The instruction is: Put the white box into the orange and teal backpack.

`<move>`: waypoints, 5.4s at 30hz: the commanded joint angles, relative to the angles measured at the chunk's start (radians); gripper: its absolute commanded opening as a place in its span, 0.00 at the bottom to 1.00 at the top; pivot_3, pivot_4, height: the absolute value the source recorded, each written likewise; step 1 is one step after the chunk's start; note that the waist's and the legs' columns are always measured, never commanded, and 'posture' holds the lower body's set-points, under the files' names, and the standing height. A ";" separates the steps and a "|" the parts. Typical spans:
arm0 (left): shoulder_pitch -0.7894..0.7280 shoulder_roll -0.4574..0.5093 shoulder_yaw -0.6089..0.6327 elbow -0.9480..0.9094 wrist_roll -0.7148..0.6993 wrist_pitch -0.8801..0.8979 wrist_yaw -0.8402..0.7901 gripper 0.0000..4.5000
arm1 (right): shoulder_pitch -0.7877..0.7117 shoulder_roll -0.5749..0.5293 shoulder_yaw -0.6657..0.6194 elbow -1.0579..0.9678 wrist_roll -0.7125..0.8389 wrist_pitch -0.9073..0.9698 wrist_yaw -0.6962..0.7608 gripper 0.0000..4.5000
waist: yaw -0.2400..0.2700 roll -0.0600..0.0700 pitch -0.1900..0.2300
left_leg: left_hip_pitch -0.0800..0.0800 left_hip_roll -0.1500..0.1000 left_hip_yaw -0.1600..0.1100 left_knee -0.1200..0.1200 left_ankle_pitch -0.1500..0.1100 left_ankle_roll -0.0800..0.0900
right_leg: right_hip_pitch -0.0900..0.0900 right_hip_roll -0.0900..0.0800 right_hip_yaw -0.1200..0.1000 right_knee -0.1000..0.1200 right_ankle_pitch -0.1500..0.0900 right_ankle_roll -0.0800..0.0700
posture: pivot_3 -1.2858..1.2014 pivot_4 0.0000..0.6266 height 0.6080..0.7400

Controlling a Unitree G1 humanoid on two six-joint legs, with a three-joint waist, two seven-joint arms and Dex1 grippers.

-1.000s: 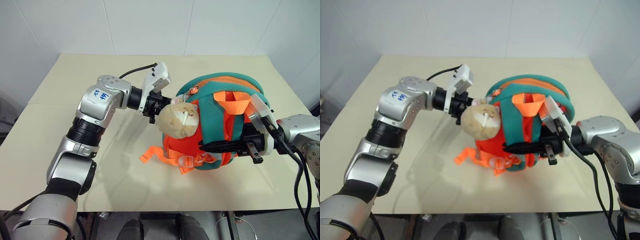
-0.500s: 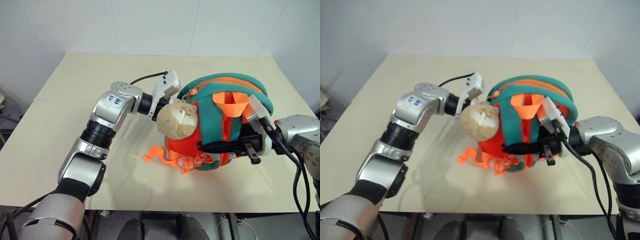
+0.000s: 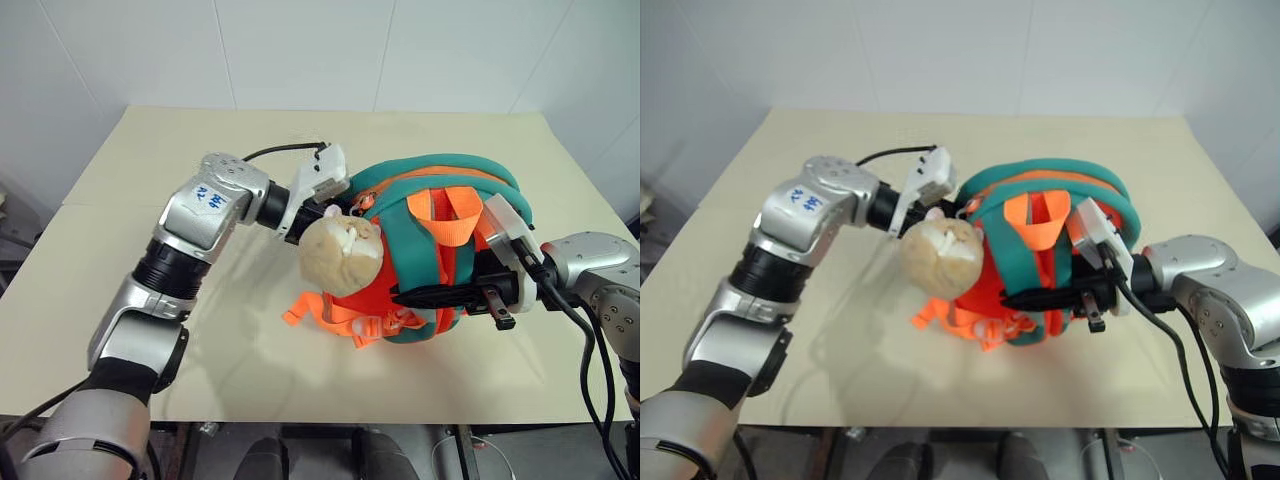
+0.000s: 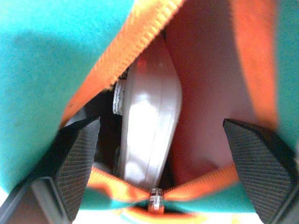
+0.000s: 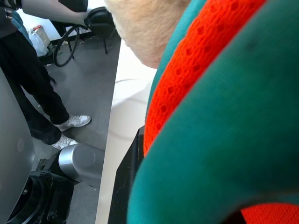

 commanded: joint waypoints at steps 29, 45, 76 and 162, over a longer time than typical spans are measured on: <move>0.202 0.260 0.535 -0.388 -0.549 0.228 0.061 1.00 | 0.007 0.013 -0.044 -0.011 0.016 -0.040 -0.002 0.12 | -0.002 0.000 0.000 | 0.001 0.001 0.000 0.001 0.000 0.000 | 0.000 0.000 0.000 0.001 0.000 0.000 | 0.52 0.24 1.00; 0.243 0.188 0.368 -0.438 -0.571 0.220 0.217 1.00 | 0.003 0.025 -0.041 -0.005 0.012 -0.042 -0.022 0.12 | -0.002 0.000 0.000 | 0.002 0.000 -0.001 0.001 0.000 0.000 | 0.001 0.000 0.000 0.001 0.000 -0.001 | 0.52 0.24 1.00; 0.113 0.087 0.255 -0.292 -0.488 0.260 0.252 0.60 | 0.067 0.123 -0.125 -0.040 0.072 -0.139 -0.076 0.12 | 0.000 0.000 0.000 | 0.002 0.000 -0.001 0.000 0.000 0.000 | 0.002 0.000 0.000 0.000 0.000 0.000 | 0.52 0.24 1.00; 0.254 0.358 0.260 0.192 0.029 -0.370 -0.180 1.00 | 0.204 -0.140 -0.202 0.077 -0.044 -0.138 0.024 0.99 | 0.001 0.000 0.000 | 0.001 0.000 0.000 0.001 0.000 0.001 | 0.003 0.000 -0.002 0.000 0.000 0.000 | 0.52 0.24 1.00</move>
